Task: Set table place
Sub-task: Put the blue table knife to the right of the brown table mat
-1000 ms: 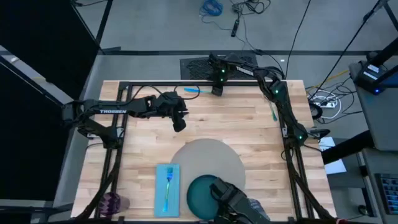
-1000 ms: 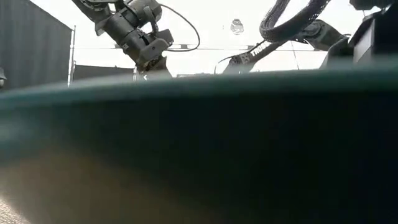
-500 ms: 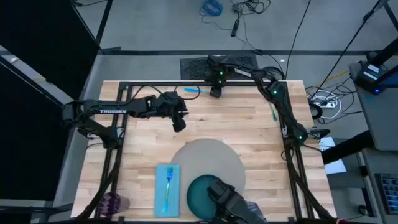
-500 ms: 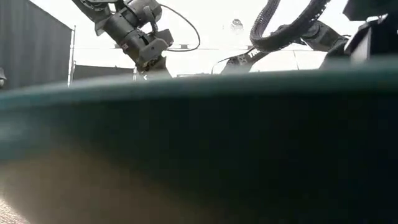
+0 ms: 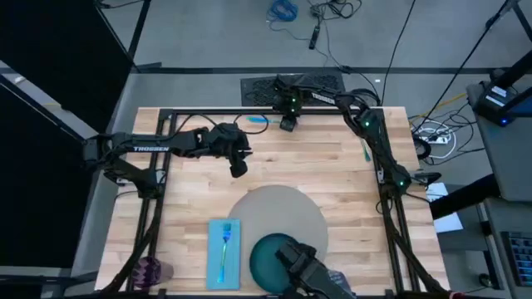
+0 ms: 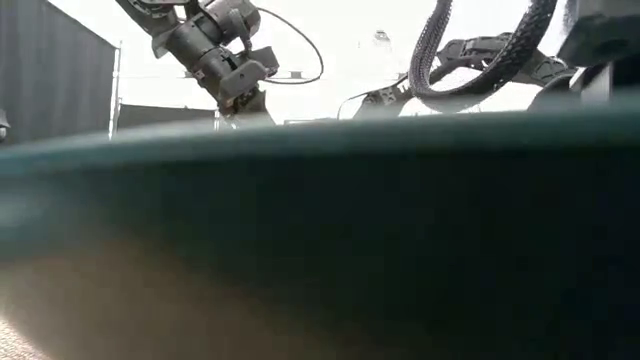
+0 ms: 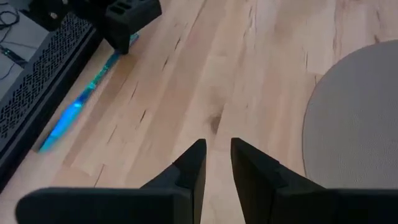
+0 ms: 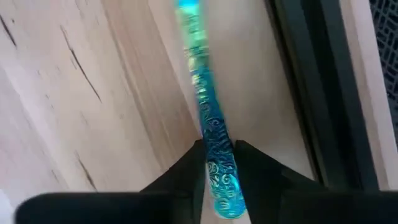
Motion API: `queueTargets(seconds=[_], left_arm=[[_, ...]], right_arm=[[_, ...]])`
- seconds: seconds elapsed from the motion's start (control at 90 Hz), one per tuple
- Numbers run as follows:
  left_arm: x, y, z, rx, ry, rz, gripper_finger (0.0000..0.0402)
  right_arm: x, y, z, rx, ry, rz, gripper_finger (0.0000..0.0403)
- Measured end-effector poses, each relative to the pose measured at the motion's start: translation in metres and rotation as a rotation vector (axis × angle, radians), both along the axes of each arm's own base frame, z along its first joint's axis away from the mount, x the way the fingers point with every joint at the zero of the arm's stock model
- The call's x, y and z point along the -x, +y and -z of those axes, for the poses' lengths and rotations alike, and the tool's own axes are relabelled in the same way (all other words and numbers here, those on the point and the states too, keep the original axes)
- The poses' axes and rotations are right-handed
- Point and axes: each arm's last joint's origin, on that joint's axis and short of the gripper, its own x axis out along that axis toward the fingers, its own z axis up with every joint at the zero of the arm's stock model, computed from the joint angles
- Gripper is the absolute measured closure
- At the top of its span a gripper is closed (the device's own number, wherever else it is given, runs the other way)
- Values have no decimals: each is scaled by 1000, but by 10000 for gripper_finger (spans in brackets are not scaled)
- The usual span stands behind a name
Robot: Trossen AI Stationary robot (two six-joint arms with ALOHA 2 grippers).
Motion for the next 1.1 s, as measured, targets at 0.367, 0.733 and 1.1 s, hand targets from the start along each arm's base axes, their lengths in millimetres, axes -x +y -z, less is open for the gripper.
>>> queueTargets(seconds=[0.367,0.733,1.1], left_arm=[[0,0,0,-1,-4,0,340],[4,0,-7,-31,-15,-29,341],[32,-5,-50,-83,-175,-51,341]], right_arm=[[14,13,1,-149,143,115,401],[20,44,24,-273,268,120,400],[46,98,-14,-162,122,147,403]])
